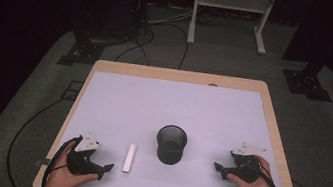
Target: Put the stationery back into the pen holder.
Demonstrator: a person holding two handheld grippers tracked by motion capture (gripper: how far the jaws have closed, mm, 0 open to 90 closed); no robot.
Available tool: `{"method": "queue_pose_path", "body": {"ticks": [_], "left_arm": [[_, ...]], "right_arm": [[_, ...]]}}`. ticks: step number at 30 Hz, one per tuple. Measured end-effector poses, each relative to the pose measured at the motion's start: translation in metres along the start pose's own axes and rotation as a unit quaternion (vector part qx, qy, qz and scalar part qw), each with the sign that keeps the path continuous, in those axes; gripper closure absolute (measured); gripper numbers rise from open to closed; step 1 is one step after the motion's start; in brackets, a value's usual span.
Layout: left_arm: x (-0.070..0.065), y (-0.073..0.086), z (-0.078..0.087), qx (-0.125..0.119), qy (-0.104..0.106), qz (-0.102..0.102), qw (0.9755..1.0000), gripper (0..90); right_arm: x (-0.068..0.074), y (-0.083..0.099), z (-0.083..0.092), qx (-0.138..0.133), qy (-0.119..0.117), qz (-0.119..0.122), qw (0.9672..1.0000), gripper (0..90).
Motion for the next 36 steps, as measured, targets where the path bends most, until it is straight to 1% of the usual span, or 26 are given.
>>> {"method": "queue_pose_path", "body": {"ticks": [1, 6, 11, 13, 18, 21, 23, 25, 28, 30, 33, 36], "left_arm": [[-0.002, -0.001, 0.001, -0.004, 0.000, -0.001, 1.0000, 0.0], [-0.014, -0.007, 0.004, -0.012, 0.013, 0.002, 0.9998, 0.0], [-0.025, -0.014, 0.003, -0.026, 0.019, 0.014, 0.9994, 0.0], [-0.027, -0.016, 0.002, -0.028, 0.018, 0.015, 0.9993, 0.0], [-0.034, -0.018, -0.004, -0.024, 0.014, 0.013, 0.9995, 0.0], [-0.041, -0.020, -0.010, -0.020, 0.011, 0.007, 0.9997, 0.0], [-0.045, -0.022, -0.014, -0.020, 0.012, 0.008, 0.9997, 0.0], [-0.048, -0.022, -0.017, -0.014, 0.014, 0.004, 0.9998, 0.0], [-0.052, -0.023, -0.022, -0.009, 0.012, -0.001, 0.9999, 0.0], [-0.053, -0.026, -0.024, -0.013, 0.009, -0.002, 0.9999, 0.0], [-0.054, -0.028, -0.029, -0.012, 0.006, -0.003, 0.9999, 0.0], [-0.055, -0.027, -0.034, -0.004, 0.001, -0.008, 1.0000, 0.0]], "right_arm": [[0.000, 0.001, 0.000, -0.007, 0.001, -0.001, 1.0000, 17.9], [0.000, 0.001, 0.000, -0.006, 0.002, 0.000, 1.0000, 17.6], [0.000, 0.001, 0.000, -0.006, 0.002, 0.000, 1.0000, 17.6], [0.000, 0.001, 0.000, -0.007, 0.002, -0.001, 1.0000, 17.6], [0.000, 0.001, 0.000, -0.007, 0.001, -0.002, 1.0000, 17.6], [0.000, 0.001, 0.000, -0.006, 0.001, -0.002, 1.0000, 17.7], [0.000, 0.001, 0.000, -0.006, 0.001, -0.002, 1.0000, 17.6], [0.000, 0.001, 0.000, -0.006, 0.001, -0.002, 1.0000, 17.6], [0.000, 0.001, 0.000, -0.006, 0.001, -0.003, 1.0000, 17.6], [0.000, 0.001, 0.000, -0.006, 0.001, -0.003, 1.0000, 17.6], [0.000, 0.001, 0.000, -0.005, 0.001, -0.004, 1.0000, 17.6], [0.000, 0.001, 0.000, -0.005, 0.001, -0.004, 1.0000, 17.6]]}}
Point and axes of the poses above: each handheld gripper's, and its own axes: z roughly backward along the jaws, y roughly out of its underside, x roughly to its left, the point moved 9 cm from there along -z, roughly forward along the jaws, and after that the axes turned 6 degrees about z, right-handed, at the moved point
